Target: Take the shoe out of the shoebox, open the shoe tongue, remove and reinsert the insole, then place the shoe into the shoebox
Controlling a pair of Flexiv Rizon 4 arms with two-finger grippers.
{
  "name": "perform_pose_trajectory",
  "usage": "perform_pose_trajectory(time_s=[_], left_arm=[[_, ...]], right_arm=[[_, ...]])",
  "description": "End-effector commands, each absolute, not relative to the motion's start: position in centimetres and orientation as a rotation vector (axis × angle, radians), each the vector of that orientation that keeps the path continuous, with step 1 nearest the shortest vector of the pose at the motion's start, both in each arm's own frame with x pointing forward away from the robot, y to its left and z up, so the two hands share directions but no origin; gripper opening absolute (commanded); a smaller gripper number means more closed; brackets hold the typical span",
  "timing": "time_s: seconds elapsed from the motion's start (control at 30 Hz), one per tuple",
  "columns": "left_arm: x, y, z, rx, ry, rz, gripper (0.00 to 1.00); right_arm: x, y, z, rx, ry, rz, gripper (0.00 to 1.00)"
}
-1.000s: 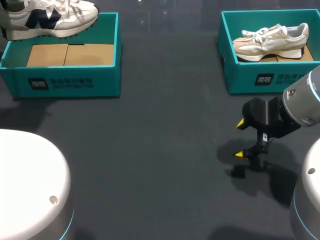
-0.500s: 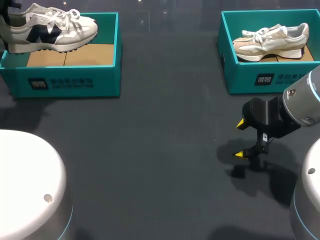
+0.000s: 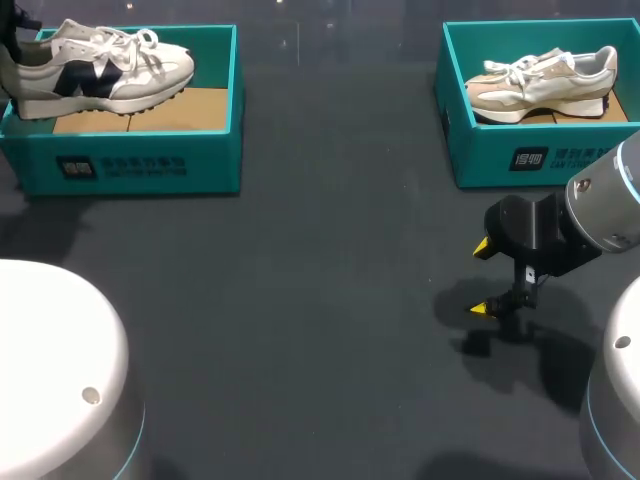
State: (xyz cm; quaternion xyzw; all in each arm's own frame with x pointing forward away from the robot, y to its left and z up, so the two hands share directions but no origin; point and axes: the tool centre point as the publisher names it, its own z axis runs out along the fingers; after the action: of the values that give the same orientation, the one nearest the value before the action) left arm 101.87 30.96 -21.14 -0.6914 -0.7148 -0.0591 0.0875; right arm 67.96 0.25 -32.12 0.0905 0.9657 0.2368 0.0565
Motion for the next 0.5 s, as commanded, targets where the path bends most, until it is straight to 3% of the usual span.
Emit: perform_pose_trajectory(time_s=[0.03,0.5], left_arm=[[101.9,31.0,-21.0,-2.060,-2.128,-0.176,0.00],[104.4,31.7,-22.7,-2.044,-2.162,-0.181,0.00]], right_arm=[[67.8,0.3,-32.1,0.275,2.927,0.716,1.00],[67.8,0.3,-32.1,0.275,2.927,0.716,1.00]])
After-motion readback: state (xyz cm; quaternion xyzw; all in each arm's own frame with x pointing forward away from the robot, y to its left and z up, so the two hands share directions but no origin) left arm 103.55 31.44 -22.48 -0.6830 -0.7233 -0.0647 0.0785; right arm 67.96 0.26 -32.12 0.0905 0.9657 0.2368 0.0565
